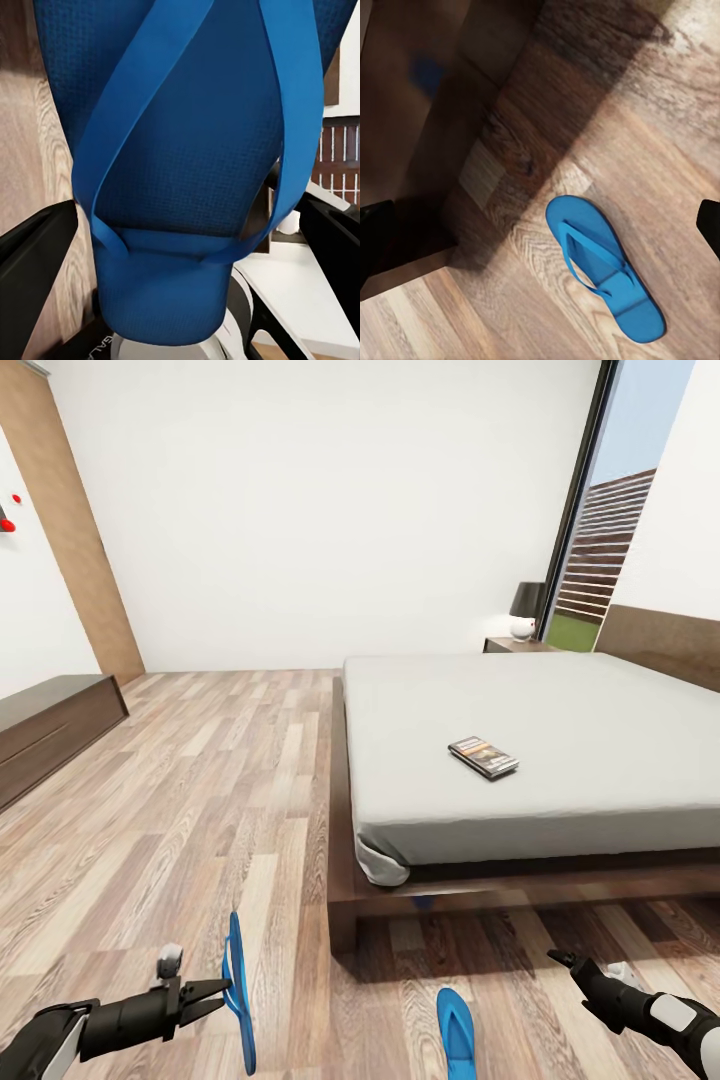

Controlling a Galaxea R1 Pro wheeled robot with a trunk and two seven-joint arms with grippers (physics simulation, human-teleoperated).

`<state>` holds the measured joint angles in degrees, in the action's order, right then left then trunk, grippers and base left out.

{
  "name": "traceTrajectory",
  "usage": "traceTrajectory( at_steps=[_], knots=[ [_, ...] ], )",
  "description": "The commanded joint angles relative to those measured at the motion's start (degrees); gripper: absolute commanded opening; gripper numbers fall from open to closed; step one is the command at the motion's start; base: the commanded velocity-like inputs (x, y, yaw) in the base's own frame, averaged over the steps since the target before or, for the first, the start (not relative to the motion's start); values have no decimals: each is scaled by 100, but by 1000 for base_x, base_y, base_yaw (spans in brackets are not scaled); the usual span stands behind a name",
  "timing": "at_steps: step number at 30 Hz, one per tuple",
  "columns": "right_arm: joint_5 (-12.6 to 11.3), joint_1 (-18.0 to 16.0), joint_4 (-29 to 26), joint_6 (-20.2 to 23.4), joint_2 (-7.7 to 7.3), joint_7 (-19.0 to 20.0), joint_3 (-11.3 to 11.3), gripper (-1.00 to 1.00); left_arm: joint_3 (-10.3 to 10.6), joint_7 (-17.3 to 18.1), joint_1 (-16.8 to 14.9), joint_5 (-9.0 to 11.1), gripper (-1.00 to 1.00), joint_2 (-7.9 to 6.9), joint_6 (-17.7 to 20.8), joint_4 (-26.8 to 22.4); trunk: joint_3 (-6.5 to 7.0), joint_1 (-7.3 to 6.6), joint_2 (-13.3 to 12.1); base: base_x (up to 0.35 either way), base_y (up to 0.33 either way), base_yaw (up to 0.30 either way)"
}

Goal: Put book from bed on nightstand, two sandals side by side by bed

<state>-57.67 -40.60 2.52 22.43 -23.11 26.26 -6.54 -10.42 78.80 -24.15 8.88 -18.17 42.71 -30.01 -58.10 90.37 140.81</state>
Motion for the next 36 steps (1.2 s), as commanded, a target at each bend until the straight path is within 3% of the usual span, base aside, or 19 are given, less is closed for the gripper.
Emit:
traceTrajectory(
  at_steps=[1, 20, 27, 29, 36],
  knots=[
    [-52, -10, 21, 16, -1, 33, -49, 100, 0, 11, -2, 6, -100, 4, 67, 1, -5, -1, 2, 0, 0, 0],
    [0, 41, 55, 60, -21, 14, -3, 100, -4, -2, -2, -9, -100, 61, 88, 4, -5, -1, 2, 0, 0, 0],
    [-2, 639, 60, 26, -50, -130, -2, 100, 10, -25, -2, -23, -100, 53, 88, 4, -5, -1, 2, 0, 0, 0],
    [0, 766, 61, 21, -54, -151, -3, 100, 12, -133, -2, -25, -100, 48, 88, 4, -5, -1, 2, 0, 0, 0],
    [12, 1048, 64, 16, -53, -246, -13, 100, -22, -1007, -2, -13, -100, -33, 174, 178, -5, -1, 2, 0, 0, 0]
  ],
)
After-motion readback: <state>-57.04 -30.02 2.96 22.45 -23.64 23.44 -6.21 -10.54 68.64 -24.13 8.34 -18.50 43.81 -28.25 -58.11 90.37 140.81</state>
